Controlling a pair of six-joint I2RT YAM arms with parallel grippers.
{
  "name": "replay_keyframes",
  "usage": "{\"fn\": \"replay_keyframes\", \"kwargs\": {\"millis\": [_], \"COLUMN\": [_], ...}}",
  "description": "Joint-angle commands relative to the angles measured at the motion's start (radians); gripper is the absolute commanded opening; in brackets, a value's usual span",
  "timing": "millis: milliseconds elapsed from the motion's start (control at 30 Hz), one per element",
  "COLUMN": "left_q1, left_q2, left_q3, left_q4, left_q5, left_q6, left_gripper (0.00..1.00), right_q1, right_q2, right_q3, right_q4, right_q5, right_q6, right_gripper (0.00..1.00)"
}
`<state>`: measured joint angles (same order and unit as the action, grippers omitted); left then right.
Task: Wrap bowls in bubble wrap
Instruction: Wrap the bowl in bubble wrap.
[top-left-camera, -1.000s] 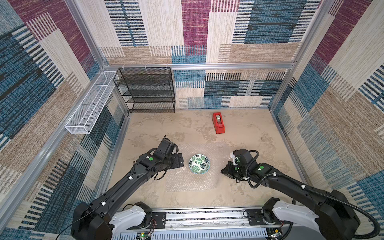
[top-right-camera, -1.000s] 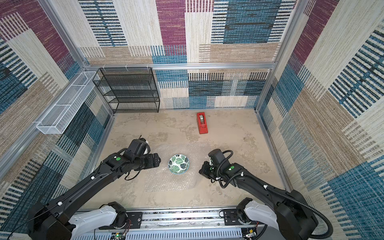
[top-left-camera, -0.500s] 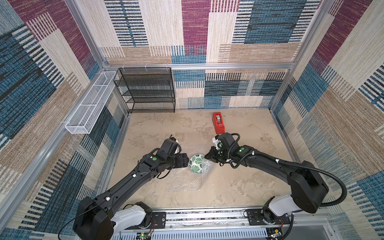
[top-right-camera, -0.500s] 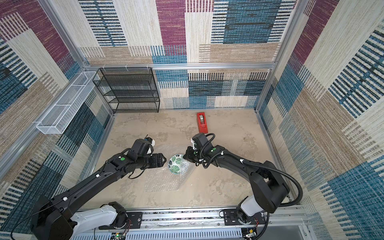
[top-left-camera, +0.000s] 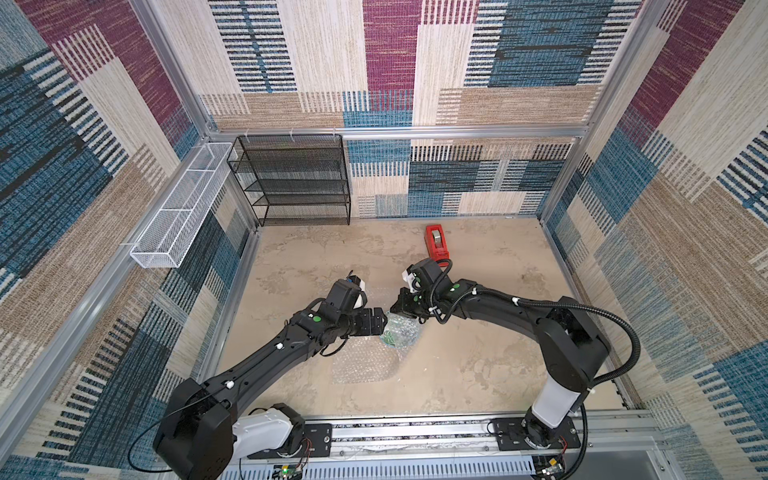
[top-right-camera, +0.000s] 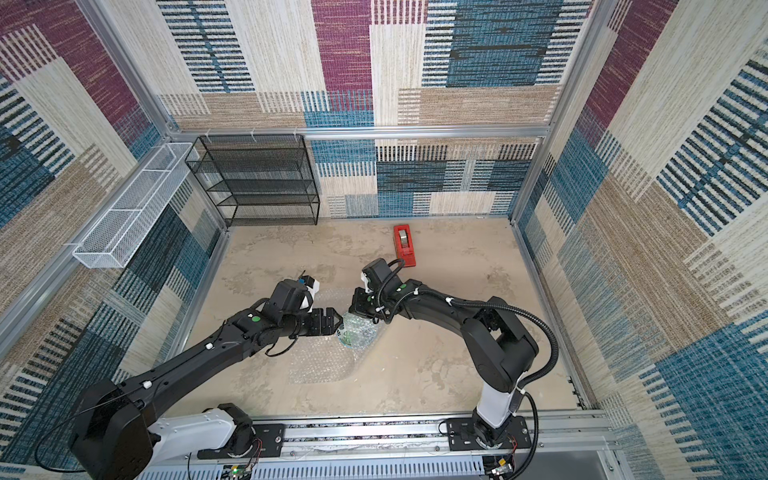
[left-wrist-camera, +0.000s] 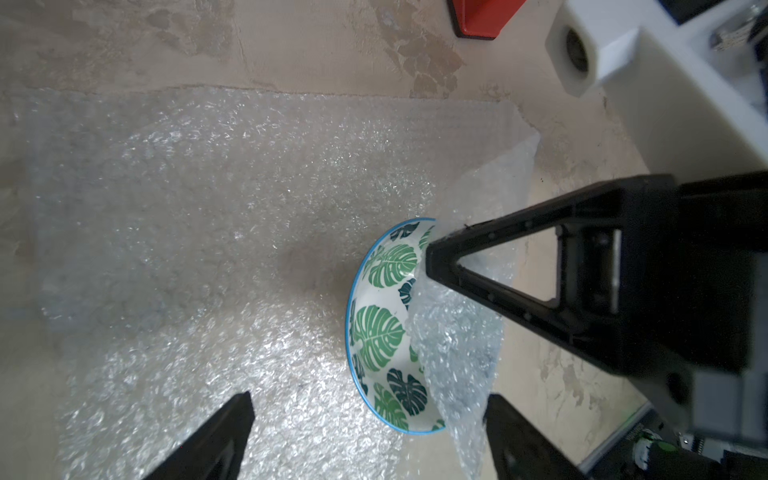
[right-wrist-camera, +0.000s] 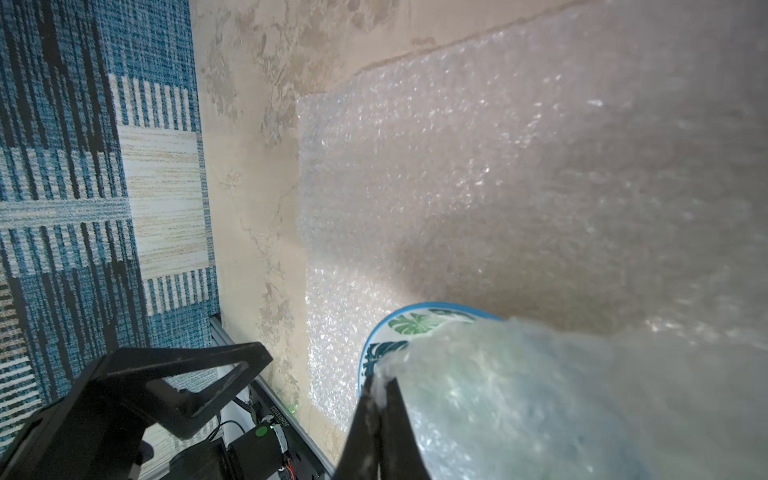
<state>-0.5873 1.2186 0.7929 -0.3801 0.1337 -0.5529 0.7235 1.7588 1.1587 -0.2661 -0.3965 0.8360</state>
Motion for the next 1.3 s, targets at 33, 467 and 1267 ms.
{"fn": "replay_keyframes", "kwargs": {"millis": [33, 467, 1267], "left_q1": [0.0, -0.003, -0.003], "left_q2": [0.017, 0.099, 0.231], "left_q3": [-0.018, -0.059, -0.064], "left_q4": [0.065, 0.222, 0.306], "left_q5": [-0.019, 0.054, -0.033], "left_q6": [0.033, 0.051, 0.018], "left_gripper": [0.9, 0.83, 0.62], "right_q1": [0.007, 0.012, 0.028], "right_q2": [0.02, 0.066, 0.083], "right_q3": [0.018, 0.057, 0.069], "right_q4": [0.011, -0.019, -0.027], "right_q5": [-0.025, -0.032, -0.021], "right_q6": [-0.016, -0.042, -0.042], "right_gripper": [0.0, 0.0, 0.03]}}
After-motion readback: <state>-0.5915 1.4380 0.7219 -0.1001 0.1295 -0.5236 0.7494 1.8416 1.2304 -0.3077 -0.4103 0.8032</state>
